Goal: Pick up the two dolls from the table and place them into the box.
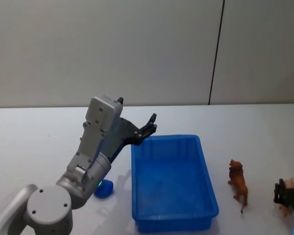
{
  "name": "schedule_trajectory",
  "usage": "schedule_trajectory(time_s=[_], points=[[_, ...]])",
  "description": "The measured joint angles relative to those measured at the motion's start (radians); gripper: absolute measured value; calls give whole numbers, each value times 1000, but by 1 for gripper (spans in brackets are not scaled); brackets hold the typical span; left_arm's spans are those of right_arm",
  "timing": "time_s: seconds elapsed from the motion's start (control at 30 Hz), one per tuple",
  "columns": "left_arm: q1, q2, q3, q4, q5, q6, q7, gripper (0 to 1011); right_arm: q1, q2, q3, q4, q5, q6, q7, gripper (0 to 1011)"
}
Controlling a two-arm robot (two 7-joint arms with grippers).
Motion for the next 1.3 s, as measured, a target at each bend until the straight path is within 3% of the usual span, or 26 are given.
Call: schedule_trajectory(time_s=[0.3,0.7,1.3], points=[[0,0,0,0,0,0,0,1004,0,0,1,1,-1,-4,1,384],[0,0,0,0,0,0,0,1003,5,0,5,-10,-32,-72,32,384],[0,0,0,0,0,0,0,1004,10,-10,-2,-124,-44,-197,157,384]])
